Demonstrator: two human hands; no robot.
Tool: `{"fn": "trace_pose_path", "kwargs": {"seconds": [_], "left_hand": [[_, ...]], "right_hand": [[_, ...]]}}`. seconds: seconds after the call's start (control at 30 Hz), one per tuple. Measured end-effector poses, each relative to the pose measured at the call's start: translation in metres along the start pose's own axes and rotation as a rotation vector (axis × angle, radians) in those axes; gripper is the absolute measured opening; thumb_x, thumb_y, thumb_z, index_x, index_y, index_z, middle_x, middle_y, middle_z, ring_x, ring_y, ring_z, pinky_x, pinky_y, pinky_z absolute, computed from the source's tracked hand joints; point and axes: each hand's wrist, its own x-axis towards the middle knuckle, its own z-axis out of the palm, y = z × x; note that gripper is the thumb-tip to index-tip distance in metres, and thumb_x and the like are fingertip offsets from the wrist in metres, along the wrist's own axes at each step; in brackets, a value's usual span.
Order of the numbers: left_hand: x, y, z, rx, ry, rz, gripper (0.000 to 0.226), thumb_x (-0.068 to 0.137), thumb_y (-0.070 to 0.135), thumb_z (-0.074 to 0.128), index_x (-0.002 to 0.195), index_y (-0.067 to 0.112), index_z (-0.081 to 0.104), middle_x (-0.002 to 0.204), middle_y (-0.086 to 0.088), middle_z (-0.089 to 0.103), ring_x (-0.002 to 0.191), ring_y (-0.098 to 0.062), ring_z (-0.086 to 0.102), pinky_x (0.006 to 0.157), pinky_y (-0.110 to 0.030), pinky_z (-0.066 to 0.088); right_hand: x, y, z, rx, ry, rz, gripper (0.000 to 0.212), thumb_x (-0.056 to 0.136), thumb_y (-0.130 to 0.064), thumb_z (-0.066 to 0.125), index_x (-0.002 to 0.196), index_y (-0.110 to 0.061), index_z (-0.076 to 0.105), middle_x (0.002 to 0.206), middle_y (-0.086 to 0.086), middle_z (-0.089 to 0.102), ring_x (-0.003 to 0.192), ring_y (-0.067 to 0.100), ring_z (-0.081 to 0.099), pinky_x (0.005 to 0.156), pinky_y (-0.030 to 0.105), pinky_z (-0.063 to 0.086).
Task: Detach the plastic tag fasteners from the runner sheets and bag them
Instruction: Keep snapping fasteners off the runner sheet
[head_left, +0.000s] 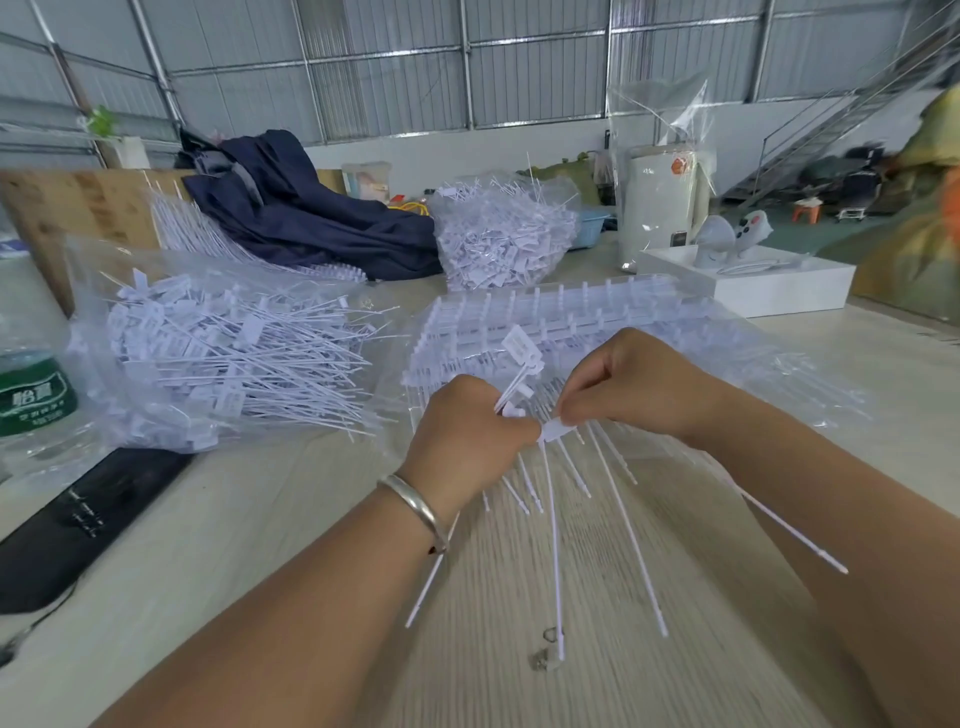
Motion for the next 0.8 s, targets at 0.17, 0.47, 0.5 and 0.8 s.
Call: {"fn": "trace_pose_path", "kwargs": {"seconds": [0.17,0.47,0.5,0.8], "left_hand": [[0.007,-0.017,-0.028,0.325,0.191,-0.037,0.037,0.084,0.017,0.063,0.053,0.015,0.042,0.05,0.003,0.04,0.044,-0.012,0.039,0.038,-0.021,0.024],[0.002,-0.003,-0.009,-0.325,-0.126,-0.152,0.02,0.079,0.015,0.077,0.064,0.019,0.063,0.042,0.012,0.05,0.036,-0.003,0.044,0.038,-0.011,0.031],[0.002,-0.007,-0.012,-0.272,-0.126,-0.154,0.023,0.081,0.017,0.076,0.064,0.017,0.061,0.042,0.009,0.051,0.034,-0.005,0.044,0.038,-0.012,0.032],[0.0,-0.012,-0.026,-0.589,-0.174,-0.488,0.038,0.094,0.037,0.061,0.066,0.015,0.047,0.049,0.004,0.044,0.034,-0.005,0.029,0.031,-0.014,0.017]], "right_hand": [[-0.001,-0.002,-0.016,0.102,0.073,-0.028,0.005,0.066,-0.014,0.075,0.062,-0.01,0.076,0.051,0.0,0.052,0.045,0.002,0.041,0.045,0.01,0.034],[0.002,0.011,-0.013,0.135,0.072,0.001,0.013,0.085,-0.008,0.064,0.073,-0.004,0.063,0.055,-0.004,0.046,0.052,0.008,0.04,0.057,0.023,0.032],[0.001,0.011,-0.013,0.14,0.052,-0.007,0.014,0.086,-0.007,0.062,0.073,-0.003,0.062,0.054,-0.004,0.045,0.05,0.008,0.038,0.056,0.023,0.03],[-0.002,0.01,0.001,0.091,-0.113,-0.108,0.009,0.09,-0.01,0.066,0.092,-0.013,0.074,0.062,-0.004,0.06,0.061,0.01,0.053,0.064,0.019,0.043]]}}
